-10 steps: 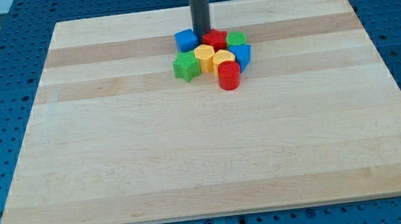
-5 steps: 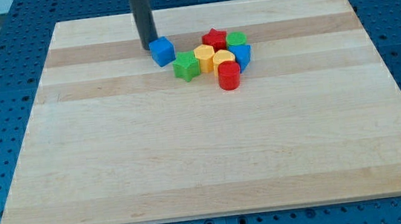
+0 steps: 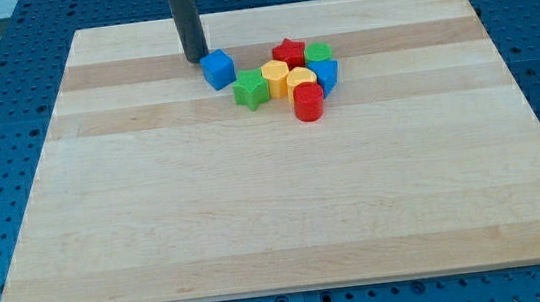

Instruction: Keep blue cube on top left to green star

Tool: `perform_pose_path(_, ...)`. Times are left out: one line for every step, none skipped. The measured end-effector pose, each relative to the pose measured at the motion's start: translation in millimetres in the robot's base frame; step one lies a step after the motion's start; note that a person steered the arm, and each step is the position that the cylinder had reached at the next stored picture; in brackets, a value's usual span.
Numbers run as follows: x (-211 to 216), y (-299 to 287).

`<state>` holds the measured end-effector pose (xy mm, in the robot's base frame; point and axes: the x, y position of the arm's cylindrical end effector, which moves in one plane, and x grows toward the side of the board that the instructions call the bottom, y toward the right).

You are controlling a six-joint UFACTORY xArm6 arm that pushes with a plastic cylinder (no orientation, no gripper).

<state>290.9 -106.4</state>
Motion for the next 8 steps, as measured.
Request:
perform_pose_path(24,0)
perform_pose_path(30,5)
perform_pose_path(12,8)
perform_pose_path(20,25)
perform_pose_path(36,40)
perform_pose_path(40,49)
perform_pose_path(39,49)
perform_pose_path(33,43)
